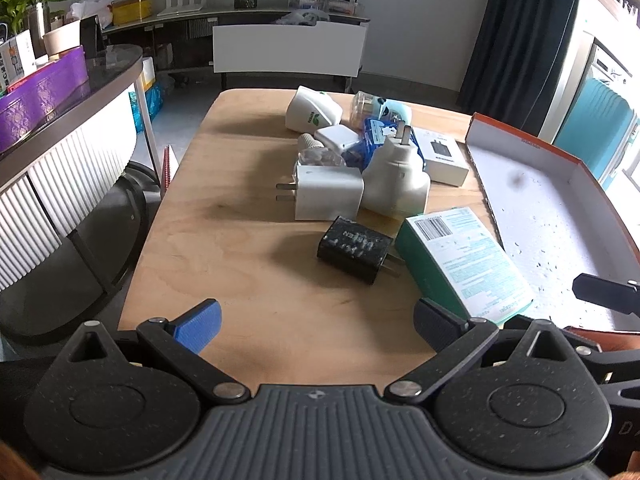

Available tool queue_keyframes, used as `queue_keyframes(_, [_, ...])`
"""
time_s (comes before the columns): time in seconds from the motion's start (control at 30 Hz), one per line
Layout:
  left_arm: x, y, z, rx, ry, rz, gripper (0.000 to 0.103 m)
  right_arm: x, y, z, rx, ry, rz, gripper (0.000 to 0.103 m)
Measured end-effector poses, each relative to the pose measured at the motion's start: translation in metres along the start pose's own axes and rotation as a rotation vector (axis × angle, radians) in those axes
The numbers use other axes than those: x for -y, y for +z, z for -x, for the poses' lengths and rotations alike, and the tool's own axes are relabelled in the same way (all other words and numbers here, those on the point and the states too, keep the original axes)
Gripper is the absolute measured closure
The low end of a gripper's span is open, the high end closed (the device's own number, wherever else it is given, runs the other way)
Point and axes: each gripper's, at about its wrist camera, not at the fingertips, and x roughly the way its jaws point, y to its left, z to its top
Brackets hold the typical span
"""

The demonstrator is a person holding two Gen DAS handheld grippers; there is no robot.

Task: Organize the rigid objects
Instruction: 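Move both tools toward the black charger and the bandage box, then grasp the black charger with the left tool while the right tool grasps the bandage box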

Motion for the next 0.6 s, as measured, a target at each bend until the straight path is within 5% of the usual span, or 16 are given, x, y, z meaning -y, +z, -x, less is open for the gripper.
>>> queue_keyframes(0.6, [-0.015,0.004,-0.019,-0.019,-0.003,0.004,0.000,-0.005,0.015,-0.041,-0.066,0.004,0.002,0.001])
